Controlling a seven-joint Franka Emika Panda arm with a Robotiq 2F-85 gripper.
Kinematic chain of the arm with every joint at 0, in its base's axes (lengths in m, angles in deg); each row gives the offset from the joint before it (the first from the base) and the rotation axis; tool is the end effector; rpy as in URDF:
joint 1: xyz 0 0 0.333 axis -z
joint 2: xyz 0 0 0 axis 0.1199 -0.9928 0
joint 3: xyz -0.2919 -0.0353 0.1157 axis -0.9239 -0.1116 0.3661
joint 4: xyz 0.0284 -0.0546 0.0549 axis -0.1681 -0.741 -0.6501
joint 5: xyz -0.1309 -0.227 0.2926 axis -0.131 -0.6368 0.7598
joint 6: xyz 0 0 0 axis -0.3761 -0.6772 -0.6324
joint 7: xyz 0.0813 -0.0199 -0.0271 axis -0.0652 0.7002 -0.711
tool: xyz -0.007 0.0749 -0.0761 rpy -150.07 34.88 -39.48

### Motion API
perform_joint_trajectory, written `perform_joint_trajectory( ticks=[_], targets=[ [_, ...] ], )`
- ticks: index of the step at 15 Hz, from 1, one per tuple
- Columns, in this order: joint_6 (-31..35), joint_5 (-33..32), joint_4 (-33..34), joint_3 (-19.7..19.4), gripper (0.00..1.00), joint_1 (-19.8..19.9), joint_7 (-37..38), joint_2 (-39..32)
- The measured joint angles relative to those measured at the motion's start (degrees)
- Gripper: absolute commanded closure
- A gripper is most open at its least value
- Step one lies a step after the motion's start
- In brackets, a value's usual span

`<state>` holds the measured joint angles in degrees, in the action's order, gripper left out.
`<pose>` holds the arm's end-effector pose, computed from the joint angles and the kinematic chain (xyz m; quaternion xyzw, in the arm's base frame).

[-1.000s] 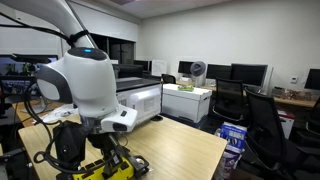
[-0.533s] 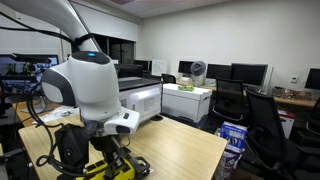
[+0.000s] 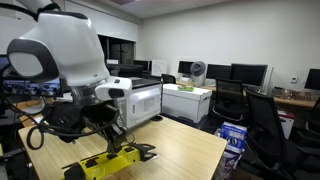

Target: Unplug the grey cable

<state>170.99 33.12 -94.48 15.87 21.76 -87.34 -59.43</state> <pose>0.2939 -0.2899 0.2816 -0.9894 0.0272 -0.1427 0.0087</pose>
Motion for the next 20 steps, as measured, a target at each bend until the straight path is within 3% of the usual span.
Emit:
perform_joint_trajectory(
  ticks=[3,9,15,20],
  targets=[
    [-2.4,-2.6,-0.6,0.0,0.92,1.6,1.6,5.0],
    [-13.6,2.3,0.8,-3.6,0.92,-2.6,-4.8,6.8],
    [-14.3,2.3,5.5,-4.7,0.92,-1.2,-4.0,-5.0],
    [-14.3,4.7,10.5,-1.4,0.92,1.9,-4.6,-11.4]
  ],
)
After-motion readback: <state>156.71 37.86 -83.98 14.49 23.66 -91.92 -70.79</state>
